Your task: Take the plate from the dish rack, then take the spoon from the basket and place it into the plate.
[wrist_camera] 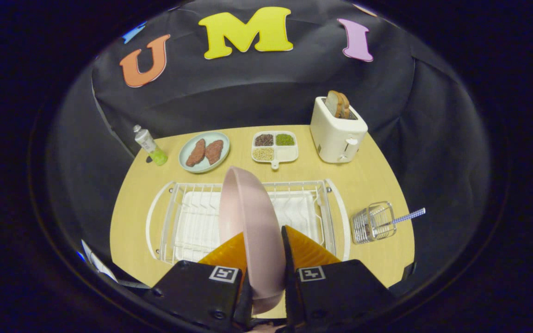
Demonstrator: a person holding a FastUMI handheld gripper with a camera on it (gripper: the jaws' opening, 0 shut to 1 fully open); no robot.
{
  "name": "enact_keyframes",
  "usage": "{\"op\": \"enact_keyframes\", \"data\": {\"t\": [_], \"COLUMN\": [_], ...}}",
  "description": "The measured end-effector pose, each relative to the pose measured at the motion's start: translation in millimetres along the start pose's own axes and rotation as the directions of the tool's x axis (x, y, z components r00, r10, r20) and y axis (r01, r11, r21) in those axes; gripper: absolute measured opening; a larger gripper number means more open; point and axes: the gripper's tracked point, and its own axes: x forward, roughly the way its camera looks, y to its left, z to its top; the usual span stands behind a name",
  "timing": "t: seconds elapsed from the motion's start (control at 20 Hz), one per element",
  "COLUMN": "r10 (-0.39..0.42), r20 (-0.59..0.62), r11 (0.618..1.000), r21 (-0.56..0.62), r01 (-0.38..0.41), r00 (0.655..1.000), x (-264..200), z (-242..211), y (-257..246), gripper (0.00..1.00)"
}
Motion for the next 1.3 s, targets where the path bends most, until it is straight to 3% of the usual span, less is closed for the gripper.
{"op": "enact_keyframes", "data": {"t": [0.25,0.5,0.95,1.3], "r10": [0.112,0.171,0.382,0.443], "r20": [0.027,0.024,-0.076,-0.132], "r11": [0.991,0.973,0.876,0.849], "r21": [0.065,0.152,0.346,0.379], "r01": [-0.114,-0.172,-0.335,-0.368], "r00": [0.993,0.985,0.921,0.887], "x": [-30,-32,36,69], "z": [-55,-123,-204,-226], "y": [-32,-81,-94,-67], "gripper": [0.34,0.34,0.34,0.34]}}
